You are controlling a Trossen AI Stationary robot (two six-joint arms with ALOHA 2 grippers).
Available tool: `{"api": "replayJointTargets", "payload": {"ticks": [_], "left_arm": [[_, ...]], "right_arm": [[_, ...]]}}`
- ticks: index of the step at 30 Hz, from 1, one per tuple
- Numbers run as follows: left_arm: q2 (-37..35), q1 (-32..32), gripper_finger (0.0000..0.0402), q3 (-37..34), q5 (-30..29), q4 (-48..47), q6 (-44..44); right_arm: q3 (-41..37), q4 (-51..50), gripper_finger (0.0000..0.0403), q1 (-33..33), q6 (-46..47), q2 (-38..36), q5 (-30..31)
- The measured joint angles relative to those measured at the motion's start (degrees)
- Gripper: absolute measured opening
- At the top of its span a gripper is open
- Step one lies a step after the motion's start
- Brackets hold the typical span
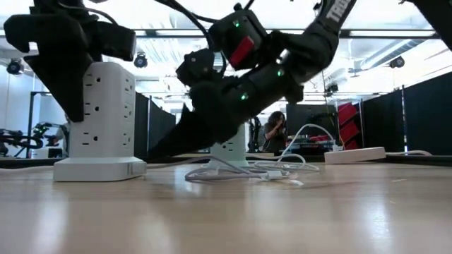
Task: Insert USB
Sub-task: Insert the white charger cable into the middle left white outlet extension, then insert the top black charger cable into the white charger adapter
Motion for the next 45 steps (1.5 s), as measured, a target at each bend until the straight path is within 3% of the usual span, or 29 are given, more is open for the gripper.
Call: {"api": "replayJointTargets", "payload": {"ticks": [7,14,20,29,32,34,36,40,43,45], "left_arm": [[-0.1,0.0,0.0311,4.49,-0.25,-5.1,-1.26],[-0.82,-0.22,0.0311,11.9,-0.84,-5.98,-4.89],[-1.38,-4.37,0.0311,17.83,-12.33,-5.82,-5.63],[-2.68,-9.8,0.0311,19.83,-25.53,-7.27,-4.99],[-2.98,-10.12,0.0311,19.89,-30.46,-10.38,-5.51],[-3.0,-9.89,0.0311,19.88,-37.29,-12.95,-5.53],[-3.22,-8.99,0.0311,19.87,-42.89,-14.02,-4.1],[-4.37,-3.72,0.0311,19.85,-43.86,-13.18,-0.31],[-5.37,2.67,0.0311,19.85,-43.65,-13.29,3.58],[-6.61,8.85,0.0311,19.29,-39.98,-13.74,5.85]], "right_arm": [[-0.25,-17.79,0.026,-1.25,-7.63,-8.38,0.13],[-1.3,-37.73,0.0259,-1.95,-7.6,-15.2,1.36],[-8.31,-32.84,0.0215,-0.4,-1.77,-17.31,11.86],[-13.19,-21.49,0.0153,5.35,6.01,-14.93,11.8],[-11.69,-21.32,0.0136,8.3,5.49,-15.02,8.68],[-9.62,-26.5,0.013,9.84,4.31,-16.06,9.5],[-6.7,-35.9,0.0129,10.19,3.84,-18.06,12.47],[-1.31,-51.89,0.0141,9.71,3.84,-23.56,19.89],[-0.11,-54.67,0.0155,9.83,3.32,-28.79,21.05],[-0.11,-55.03,0.0164,9.41,3.56,-32.6,21.08]]}}
